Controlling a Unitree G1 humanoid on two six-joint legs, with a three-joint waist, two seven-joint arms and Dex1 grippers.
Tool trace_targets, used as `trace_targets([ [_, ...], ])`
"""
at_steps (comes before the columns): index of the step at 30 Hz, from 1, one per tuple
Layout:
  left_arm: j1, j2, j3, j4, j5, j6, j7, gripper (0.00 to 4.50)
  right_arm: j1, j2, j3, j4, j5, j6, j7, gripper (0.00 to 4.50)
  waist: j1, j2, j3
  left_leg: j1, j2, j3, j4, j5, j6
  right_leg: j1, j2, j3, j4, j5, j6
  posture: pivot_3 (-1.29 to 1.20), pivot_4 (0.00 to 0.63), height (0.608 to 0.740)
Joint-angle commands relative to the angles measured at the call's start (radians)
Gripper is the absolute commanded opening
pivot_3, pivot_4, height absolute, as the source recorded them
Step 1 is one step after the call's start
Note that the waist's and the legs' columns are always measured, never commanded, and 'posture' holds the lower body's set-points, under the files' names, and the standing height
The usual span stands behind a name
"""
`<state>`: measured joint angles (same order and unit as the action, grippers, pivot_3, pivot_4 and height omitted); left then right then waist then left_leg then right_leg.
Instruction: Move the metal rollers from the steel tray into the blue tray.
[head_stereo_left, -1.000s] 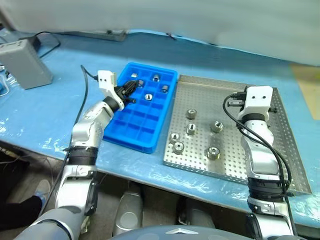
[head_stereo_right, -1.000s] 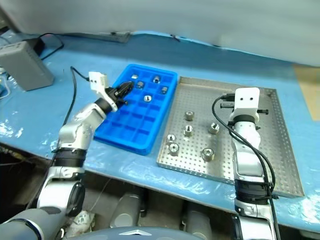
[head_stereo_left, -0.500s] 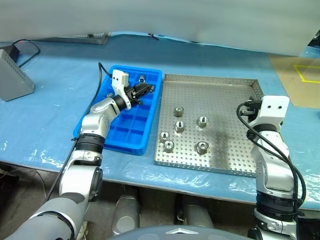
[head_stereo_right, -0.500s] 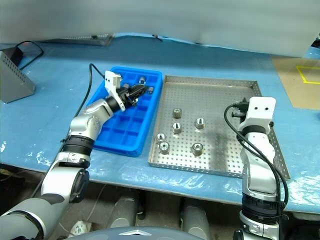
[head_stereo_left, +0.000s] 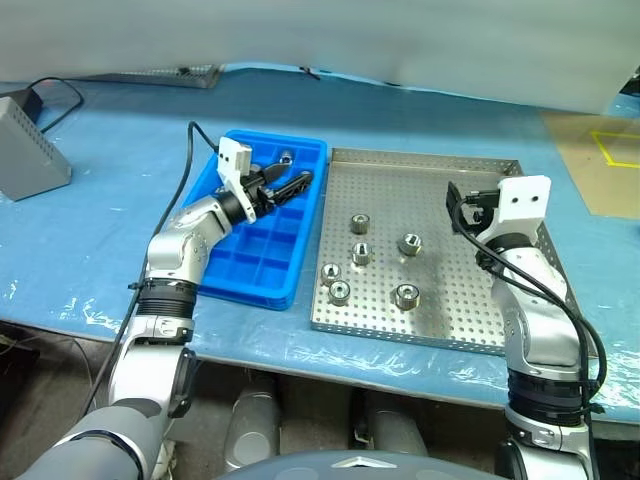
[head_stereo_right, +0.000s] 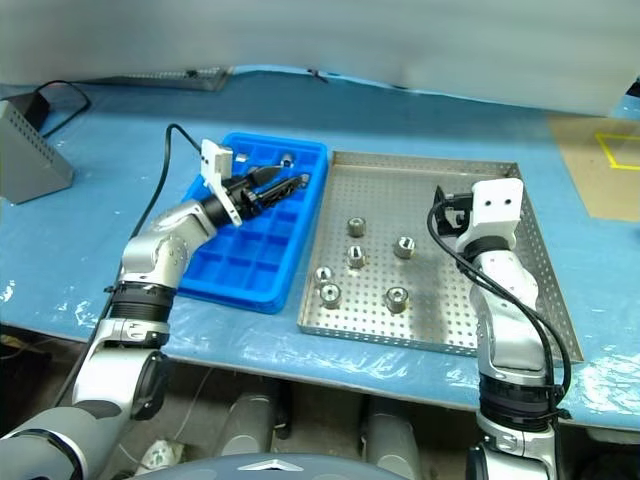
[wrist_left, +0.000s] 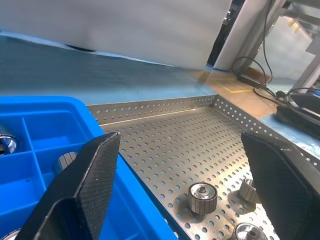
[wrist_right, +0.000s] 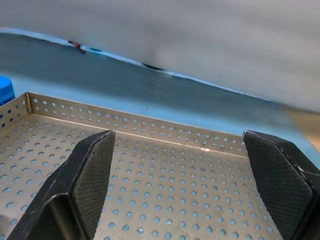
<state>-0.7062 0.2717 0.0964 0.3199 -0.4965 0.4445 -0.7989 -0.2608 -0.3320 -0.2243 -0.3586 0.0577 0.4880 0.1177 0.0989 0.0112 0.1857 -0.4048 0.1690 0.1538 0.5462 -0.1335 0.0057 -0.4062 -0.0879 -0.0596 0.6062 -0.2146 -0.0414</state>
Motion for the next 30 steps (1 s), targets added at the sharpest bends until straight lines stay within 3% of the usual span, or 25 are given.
trace_targets([
  [1, -0.027, 0.000, 0.012, -0.011, -0.028, -0.005, -0.039, 4.48, -0.013, -0.040, -0.031, -0.029, 0.011, -0.025, 0.025, 4.50, 0.000, 0.000, 0.000, 0.000, 0.000, 0.000, 0.000, 0.000, 0.000, 0.000, 0.000, 0.000, 0.000, 0.000, 0.000, 0.03, 0.150, 0.740],
  [6, -0.096, -0.014, -0.044, 0.065, 0.024, -0.047, -0.086, 4.48, -0.018, -0.069, -0.029, -0.045, 0.044, 0.025, 0.064, 4.50, 0.000, 0.000, 0.000, 0.000, 0.000, 0.000, 0.000, 0.000, 0.000, 0.000, 0.000, 0.000, 0.000, 0.000, 0.000, 0.01, 0.150, 0.740],
  [10, -0.240, -0.039, -0.113, 0.204, 0.080, -0.108, -0.203, 4.48, -0.016, -0.080, -0.010, -0.057, 0.017, 0.034, 0.055, 4.50, 0.003, 0.000, 0.000, -0.001, 0.000, 0.000, 0.001, 0.000, 0.000, 0.000, -0.001, 0.000, 0.000, 0.000, 0.000, 0.00, 0.150, 0.740],
  [15, -0.470, -0.060, -0.231, 0.511, 0.213, -0.237, -0.428, 4.48, 0.005, -0.061, 0.017, -0.078, -0.018, 0.036, 0.021, 4.50, 0.000, 0.000, 0.000, 0.000, -0.001, 0.000, 0.000, 0.000, 0.001, 0.000, 0.000, 0.000, -0.001, 0.000, 0.000, -0.04, 0.150, 0.740],
  [20, -0.628, -0.069, -0.322, 0.808, 0.385, -0.357, -0.510, 4.48, 0.047, -0.036, 0.019, -0.116, -0.038, 0.045, -0.012, 4.50, -0.006, 0.000, 0.000, 0.000, -0.001, 0.002, -0.002, 0.000, 0.001, 0.000, 0.000, 0.000, -0.003, 0.000, 0.000, -0.09, 0.150, 0.740],
  [26, -0.707, -0.126, -0.354, 0.970, 0.528, -0.398, -0.439, 4.48, 0.106, -0.006, 0.008, -0.159, -0.077, 0.049, -0.066, 4.50, -0.004, -0.001, 0.000, -0.001, -0.001, 0.002, -0.001, -0.001, 0.003, 0.000, -0.001, 0.000, -0.004, 0.000, 0.000, -0.15, 0.150, 0.740],
  [30, -0.687, -0.207, -0.331, 1.011, 0.585, -0.406, -0.212, 4.48, 0.150, 0.010, 0.015, -0.190, -0.109, 0.047, -0.095, 4.50, -0.005, -0.001, 0.000, -0.001, -0.001, 0.002, 0.000, -0.002, 0.004, 0.002, -0.002, 0.000, -0.004, 0.000, 0.000, -0.19, 0.150, 0.740],
])
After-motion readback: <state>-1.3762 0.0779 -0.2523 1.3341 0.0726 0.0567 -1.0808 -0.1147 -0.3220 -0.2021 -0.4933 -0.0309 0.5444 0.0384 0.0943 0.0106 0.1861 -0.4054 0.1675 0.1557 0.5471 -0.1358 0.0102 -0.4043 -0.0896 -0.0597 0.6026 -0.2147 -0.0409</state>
